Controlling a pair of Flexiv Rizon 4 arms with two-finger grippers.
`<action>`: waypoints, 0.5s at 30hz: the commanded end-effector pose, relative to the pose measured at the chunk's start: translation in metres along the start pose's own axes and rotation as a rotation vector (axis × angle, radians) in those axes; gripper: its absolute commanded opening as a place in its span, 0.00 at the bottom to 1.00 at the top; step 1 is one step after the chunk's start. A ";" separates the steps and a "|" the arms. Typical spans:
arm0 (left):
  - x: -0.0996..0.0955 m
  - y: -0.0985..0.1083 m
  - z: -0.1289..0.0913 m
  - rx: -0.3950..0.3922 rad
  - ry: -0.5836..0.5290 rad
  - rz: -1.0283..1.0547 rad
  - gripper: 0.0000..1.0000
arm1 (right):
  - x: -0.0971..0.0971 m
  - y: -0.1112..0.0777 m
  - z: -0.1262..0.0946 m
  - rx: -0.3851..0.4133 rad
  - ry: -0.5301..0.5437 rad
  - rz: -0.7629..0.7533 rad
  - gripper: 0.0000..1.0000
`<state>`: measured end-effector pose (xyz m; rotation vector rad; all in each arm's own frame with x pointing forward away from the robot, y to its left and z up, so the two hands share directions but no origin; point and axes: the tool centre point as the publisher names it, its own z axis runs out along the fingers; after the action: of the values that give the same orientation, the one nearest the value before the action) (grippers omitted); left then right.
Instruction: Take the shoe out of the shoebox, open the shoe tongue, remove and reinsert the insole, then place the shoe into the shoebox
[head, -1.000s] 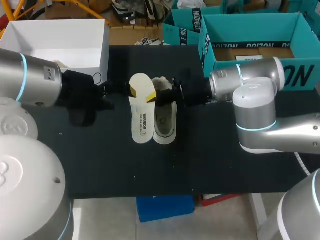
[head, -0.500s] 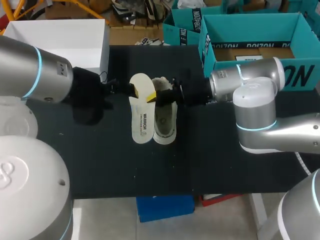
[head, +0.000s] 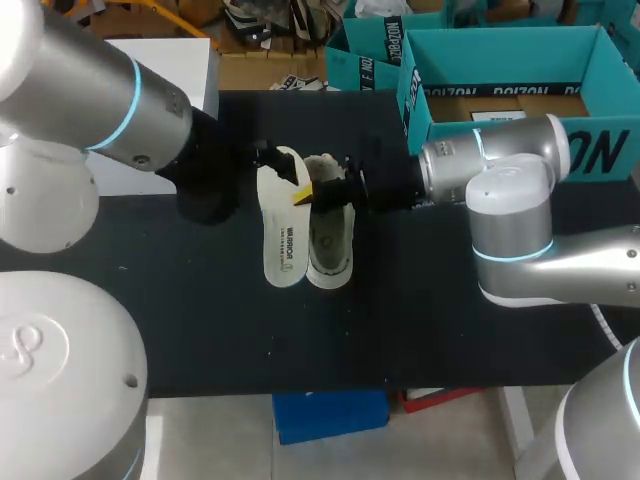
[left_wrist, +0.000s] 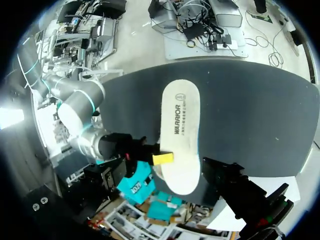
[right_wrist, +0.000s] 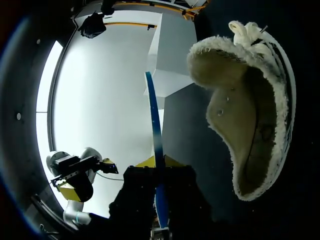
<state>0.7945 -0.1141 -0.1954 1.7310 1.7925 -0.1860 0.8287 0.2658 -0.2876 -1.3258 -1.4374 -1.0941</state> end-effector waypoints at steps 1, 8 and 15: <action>-0.011 0.004 0.011 -0.005 0.379 -0.054 1.00 | -0.001 0.000 0.002 -0.002 -0.001 0.000 0.00; -0.014 0.000 0.011 -0.005 0.450 -0.102 1.00 | -0.001 0.000 0.002 -0.002 -0.001 0.000 0.00; -0.014 -0.006 0.009 0.020 0.468 -0.116 1.00 | -0.001 0.000 0.002 -0.002 -0.001 0.000 0.00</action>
<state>0.7927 -0.1290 -0.2009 1.7242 2.0890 -0.0050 0.8288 0.2660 -0.2876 -1.3259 -1.4378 -1.0940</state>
